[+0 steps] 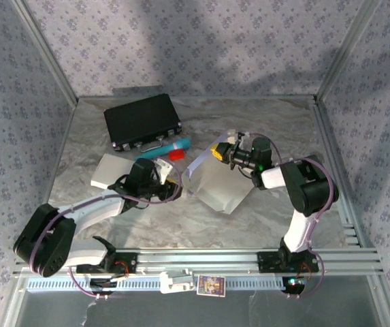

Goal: Fold the paper box

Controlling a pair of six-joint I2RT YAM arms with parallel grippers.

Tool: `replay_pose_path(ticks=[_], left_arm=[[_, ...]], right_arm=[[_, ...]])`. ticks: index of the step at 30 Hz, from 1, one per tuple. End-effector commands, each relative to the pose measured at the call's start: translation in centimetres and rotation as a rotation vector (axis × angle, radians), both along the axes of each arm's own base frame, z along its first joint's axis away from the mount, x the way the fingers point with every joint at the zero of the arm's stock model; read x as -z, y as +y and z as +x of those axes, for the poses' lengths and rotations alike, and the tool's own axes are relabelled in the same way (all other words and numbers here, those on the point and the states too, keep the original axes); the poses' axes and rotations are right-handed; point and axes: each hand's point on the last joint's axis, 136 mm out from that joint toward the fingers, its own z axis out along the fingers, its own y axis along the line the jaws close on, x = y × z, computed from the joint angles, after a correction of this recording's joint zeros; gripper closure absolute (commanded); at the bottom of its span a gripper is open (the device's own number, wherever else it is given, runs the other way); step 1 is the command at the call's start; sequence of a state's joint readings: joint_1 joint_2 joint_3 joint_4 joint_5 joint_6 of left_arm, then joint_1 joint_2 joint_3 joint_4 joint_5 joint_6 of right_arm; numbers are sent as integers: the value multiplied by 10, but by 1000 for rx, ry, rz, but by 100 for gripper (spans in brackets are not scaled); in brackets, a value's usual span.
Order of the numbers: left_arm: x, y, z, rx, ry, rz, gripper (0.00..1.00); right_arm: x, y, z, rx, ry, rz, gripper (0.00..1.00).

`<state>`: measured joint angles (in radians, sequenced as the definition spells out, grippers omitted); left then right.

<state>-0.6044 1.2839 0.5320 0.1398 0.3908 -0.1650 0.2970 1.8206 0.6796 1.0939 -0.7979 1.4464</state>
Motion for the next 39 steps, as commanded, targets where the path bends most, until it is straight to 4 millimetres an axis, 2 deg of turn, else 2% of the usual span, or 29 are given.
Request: replay_pose_path(ticks=[1,6,18,28,39], left_arm=[[-9,-15,2,89,-53,-28,53],[-5,-24,6,109,-34,-44,53],[-5,-28,27,40,-38,-39,53],[-1,-29,31,3,-10,-15,59],[5,-28,38,-152,-47,96,61]], right_arm=[[14,3,-1,-7,47,-26,100],[14,4,-1,-6,51,-28,100],[16,9,-1,-7,62,-29,100],[16,10,0,6,66,-25,100],[8,10,7,87,65,20,100]])
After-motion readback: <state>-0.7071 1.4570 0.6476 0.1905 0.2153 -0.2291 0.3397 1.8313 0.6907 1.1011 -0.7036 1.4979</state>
